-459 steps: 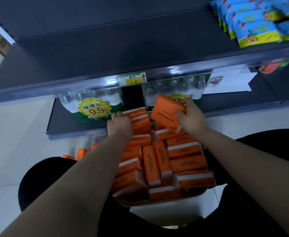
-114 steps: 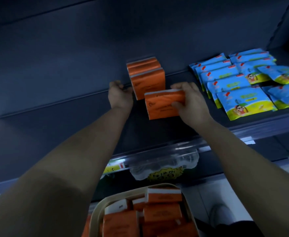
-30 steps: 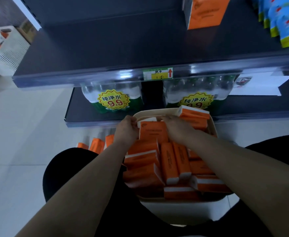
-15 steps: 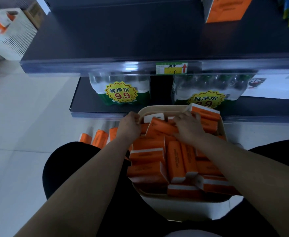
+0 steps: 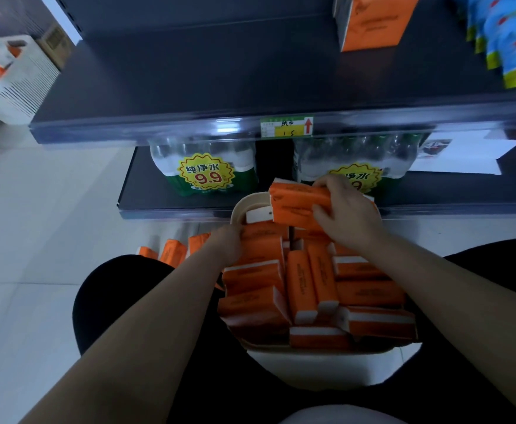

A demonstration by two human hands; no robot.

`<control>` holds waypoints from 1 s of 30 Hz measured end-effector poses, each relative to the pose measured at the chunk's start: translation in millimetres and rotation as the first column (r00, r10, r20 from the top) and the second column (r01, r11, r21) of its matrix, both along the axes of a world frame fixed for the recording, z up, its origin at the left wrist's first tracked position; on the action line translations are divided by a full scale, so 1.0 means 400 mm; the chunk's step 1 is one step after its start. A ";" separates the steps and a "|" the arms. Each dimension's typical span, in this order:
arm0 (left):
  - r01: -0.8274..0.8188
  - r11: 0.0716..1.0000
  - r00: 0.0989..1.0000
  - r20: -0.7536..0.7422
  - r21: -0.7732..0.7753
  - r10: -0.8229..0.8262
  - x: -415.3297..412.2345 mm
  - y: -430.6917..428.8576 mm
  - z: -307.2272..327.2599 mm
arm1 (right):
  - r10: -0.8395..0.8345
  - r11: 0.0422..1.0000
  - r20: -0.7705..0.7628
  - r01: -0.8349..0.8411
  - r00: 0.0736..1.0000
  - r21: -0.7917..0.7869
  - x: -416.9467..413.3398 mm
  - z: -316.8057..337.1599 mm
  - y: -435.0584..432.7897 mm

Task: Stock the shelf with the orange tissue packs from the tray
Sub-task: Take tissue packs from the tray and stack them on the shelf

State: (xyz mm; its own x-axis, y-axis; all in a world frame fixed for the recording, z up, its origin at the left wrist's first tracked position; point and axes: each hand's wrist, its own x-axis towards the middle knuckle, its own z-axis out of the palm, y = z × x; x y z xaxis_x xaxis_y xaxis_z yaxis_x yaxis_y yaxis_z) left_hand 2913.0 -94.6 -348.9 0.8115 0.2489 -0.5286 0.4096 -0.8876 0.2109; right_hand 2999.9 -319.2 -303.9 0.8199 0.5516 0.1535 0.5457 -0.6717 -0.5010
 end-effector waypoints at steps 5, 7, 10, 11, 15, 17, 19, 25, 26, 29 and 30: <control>0.149 0.970 0.985 -0.111 0.195 -0.129 -0.001 0.009 -0.024 | -0.024 1.000 -0.003 0.024 1.000 0.016 -0.010 -0.009 -0.037; 0.181 0.959 0.982 -0.098 0.218 -0.163 -0.002 0.013 -0.018 | -0.027 0.999 -0.029 0.029 0.999 0.038 -0.015 -0.008 -0.053; 0.092 0.995 0.995 0.027 0.031 -0.093 -0.009 0.006 0.012 | -0.051 0.996 -0.046 0.054 0.998 0.068 -0.019 -0.001 -0.078; 0.023 0.996 0.997 0.078 -0.085 -0.016 -0.011 0.005 0.024 | -0.073 0.994 -0.062 0.078 0.995 0.073 -0.018 0.006 -0.086; -0.099 0.916 0.906 0.345 -0.389 0.244 -0.014 -0.001 0.069 | -0.143 0.977 -0.061 0.151 0.988 0.149 -0.008 0.048 -0.125; -0.123 0.852 0.829 0.419 -0.510 0.370 -0.002 -0.020 0.101 | -0.210 0.957 -0.055 0.217 0.976 0.193 0.003 0.081 -0.143; -0.135 0.737 0.740 0.428 -0.662 0.519 0.023 -0.047 0.139 | -0.295 0.918 -0.042 0.295 0.955 0.264 0.023 0.115 -0.158; -0.043 0.533 0.609 0.400 -0.845 0.685 0.177 -0.157 0.292 | -0.482 0.796 0.065 0.406 0.874 0.448 0.117 0.209 -0.214; -0.037 0.549 0.596 0.422 -0.835 0.683 0.213 -0.174 0.312 | -0.505 0.783 0.069 0.422 0.861 0.457 0.134 0.221 -0.225; -0.023 0.576 0.541 0.474 -0.817 0.695 0.321 -0.223 0.366 | -0.549 0.760 0.091 0.450 0.831 0.469 0.186 0.247 -0.249; -0.012 0.587 0.523 0.495 -0.810 0.694 0.356 -0.235 0.378 | -0.558 0.757 0.098 0.458 0.824 0.466 0.201 0.254 -0.255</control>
State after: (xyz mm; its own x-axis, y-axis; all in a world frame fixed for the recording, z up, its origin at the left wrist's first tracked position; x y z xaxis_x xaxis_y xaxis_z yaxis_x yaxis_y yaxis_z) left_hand 3055.4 -188.5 -197.5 0.8720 0.4883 0.0330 0.0457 -0.1484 0.9879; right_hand 3080.1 -421.2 -202.4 0.8766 -0.0921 0.4723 0.3094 -0.6439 -0.6998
